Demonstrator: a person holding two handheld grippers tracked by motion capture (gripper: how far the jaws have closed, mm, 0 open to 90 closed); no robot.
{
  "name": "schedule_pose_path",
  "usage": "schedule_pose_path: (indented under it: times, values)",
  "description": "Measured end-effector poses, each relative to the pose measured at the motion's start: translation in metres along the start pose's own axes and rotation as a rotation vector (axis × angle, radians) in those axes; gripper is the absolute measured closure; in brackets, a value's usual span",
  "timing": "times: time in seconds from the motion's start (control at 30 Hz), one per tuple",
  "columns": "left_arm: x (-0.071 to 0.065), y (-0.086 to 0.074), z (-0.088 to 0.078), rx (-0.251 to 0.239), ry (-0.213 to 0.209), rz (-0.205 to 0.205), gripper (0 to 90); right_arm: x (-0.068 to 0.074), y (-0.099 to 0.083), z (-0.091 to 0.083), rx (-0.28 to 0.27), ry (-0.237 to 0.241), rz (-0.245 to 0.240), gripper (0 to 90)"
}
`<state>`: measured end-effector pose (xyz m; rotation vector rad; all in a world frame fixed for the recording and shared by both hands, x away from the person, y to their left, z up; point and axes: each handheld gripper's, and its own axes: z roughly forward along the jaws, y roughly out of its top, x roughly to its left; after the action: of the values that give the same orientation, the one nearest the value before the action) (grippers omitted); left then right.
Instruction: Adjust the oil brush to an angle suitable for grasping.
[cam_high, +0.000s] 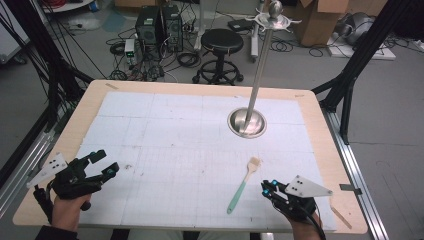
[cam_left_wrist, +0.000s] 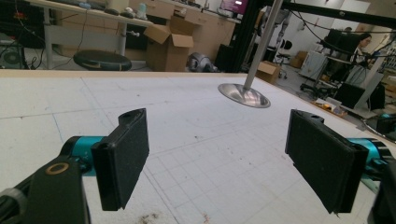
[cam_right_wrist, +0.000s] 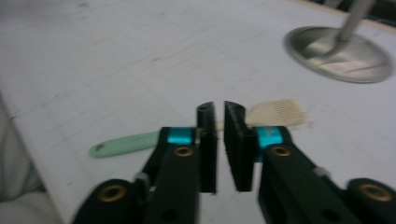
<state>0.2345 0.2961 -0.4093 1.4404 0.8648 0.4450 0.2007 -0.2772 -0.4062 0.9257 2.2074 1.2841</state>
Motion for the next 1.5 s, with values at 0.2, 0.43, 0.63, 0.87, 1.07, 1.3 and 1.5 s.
schedule_pose_path:
  times: [0.2, 0.43, 0.63, 0.87, 1.07, 1.3, 1.5]
  values:
    - [0.000, -0.001, 0.002, 0.014, -0.008, 0.005, 22.3, 0.013, -0.001, 0.025, 0.138, 0.170, -0.090, 89.1]
    - [0.001, -0.001, 0.001, 0.018, -0.002, 0.006, 22.6, 0.034, 0.003, 0.058, 0.260, 0.276, -0.192, 89.1]
    - [0.002, -0.001, 0.001, 0.016, 0.005, 0.000, 22.9, 0.039, 0.007, 0.075, 0.268, 0.293, -0.181, 89.0]
    - [0.005, -0.001, -0.001, 0.010, 0.014, -0.009, 23.2, 0.045, 0.020, 0.100, 0.261, 0.284, -0.198, 89.0]
    - [0.011, -0.001, -0.005, -0.006, 0.027, -0.030, 23.2, 0.048, 0.035, 0.125, 0.265, 0.211, -0.219, 89.1]
    - [0.013, -0.001, -0.006, -0.011, 0.030, -0.040, 23.3, 0.038, 0.048, 0.151, 0.268, 0.089, -0.152, 89.0]
    - [0.014, -0.002, -0.004, -0.002, 0.030, -0.039, 23.3, 0.025, 0.053, 0.164, 0.264, 0.018, -0.075, 89.0]
